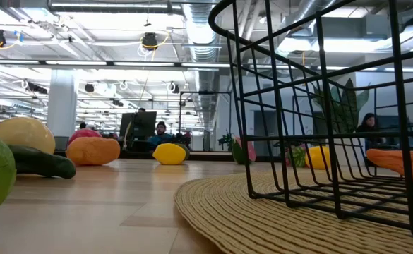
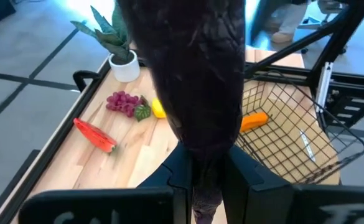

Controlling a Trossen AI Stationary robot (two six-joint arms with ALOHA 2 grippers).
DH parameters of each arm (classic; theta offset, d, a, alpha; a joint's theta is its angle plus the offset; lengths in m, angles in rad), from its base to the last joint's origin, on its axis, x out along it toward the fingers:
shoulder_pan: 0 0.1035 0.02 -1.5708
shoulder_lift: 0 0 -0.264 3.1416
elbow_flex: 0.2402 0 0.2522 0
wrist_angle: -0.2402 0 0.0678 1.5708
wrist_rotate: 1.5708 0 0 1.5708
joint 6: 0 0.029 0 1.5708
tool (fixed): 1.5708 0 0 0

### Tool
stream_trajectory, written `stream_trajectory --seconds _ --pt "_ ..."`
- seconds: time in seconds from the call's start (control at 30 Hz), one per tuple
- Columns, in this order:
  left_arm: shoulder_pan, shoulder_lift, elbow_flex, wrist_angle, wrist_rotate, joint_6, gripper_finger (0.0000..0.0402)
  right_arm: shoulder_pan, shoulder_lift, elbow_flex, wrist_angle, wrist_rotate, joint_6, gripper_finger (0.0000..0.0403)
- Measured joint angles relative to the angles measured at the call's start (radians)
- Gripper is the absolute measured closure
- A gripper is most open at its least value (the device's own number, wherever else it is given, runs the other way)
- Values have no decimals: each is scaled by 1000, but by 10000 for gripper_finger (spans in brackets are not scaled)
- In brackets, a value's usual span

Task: Build produce basket
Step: Put the eggplant into the mesh basket

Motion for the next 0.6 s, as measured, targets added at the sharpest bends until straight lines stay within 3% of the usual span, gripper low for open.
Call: stream_trajectory --seconds 0.43,0.6 --pt "0 0 0 42 3 35 373 -29 15 3 113 -53 -20 147" --pt "0 3 -2 38 -8 38 349 -29 27 4 111 -53 -15 223"
